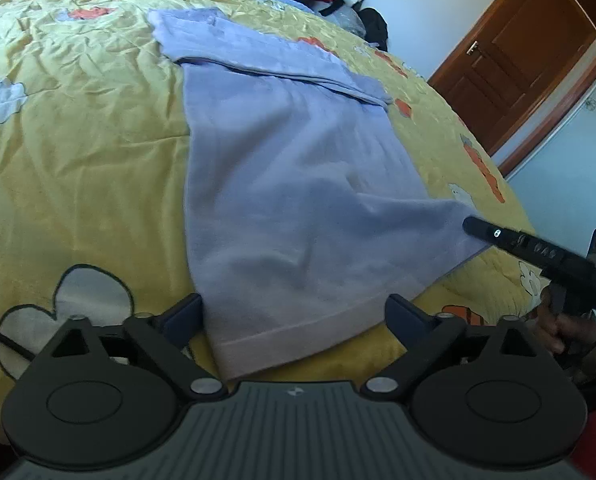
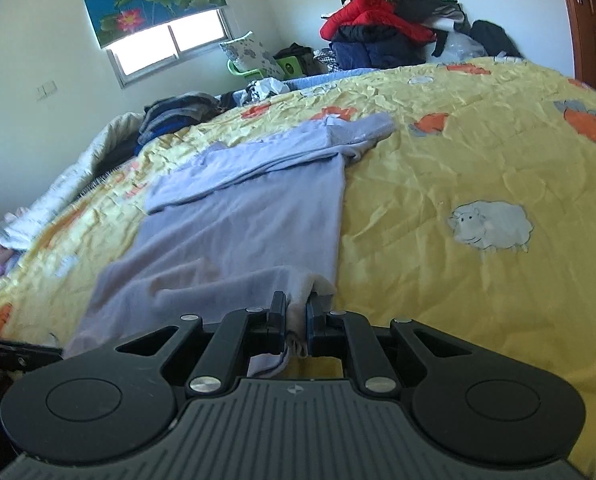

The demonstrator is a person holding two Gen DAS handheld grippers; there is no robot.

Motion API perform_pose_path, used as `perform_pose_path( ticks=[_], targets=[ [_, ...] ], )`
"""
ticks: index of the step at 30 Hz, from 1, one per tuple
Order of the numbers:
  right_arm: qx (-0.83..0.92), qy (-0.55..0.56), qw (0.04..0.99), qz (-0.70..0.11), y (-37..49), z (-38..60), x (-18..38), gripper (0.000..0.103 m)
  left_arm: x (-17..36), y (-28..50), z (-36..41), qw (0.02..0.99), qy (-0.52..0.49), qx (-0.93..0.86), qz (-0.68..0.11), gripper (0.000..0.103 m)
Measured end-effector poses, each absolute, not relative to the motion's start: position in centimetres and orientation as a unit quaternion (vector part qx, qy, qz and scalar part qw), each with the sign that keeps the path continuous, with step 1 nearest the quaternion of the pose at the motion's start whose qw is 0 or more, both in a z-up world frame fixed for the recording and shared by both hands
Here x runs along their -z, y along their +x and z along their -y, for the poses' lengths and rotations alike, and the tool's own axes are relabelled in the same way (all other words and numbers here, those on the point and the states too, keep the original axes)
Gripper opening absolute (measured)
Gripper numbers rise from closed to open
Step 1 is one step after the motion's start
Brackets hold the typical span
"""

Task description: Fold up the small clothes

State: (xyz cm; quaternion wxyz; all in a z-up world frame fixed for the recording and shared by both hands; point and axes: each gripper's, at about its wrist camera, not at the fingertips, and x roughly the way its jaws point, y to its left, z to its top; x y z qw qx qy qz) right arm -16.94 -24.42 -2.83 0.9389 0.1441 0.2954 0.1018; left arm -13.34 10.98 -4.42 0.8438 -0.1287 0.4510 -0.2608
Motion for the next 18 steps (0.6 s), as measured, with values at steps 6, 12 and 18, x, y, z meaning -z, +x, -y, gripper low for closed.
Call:
perform_pose_path(
  ticks=[6,12,18],
  targets=[
    [-0.134,0.158,0.946,-0.251,-17.4,24.5,0.1,0.013,4.5,-12.7,-12.1,0.833,-0.178,0.247,-0.461,0.099],
    [-0.130,0.166,0.942,-0.260,-16.7,24.5,0.3,0.013,4.5,-12.8,-9.9,0.841,-0.156,0.261,-0.447,0.085],
    [-0.130,0.158,0.942,-0.267,-16.9,24.2,0.8,0.013,4.7,-12.9,-9.9,0.860,-0.116,0.217,-0.448,0.008]
  ],
)
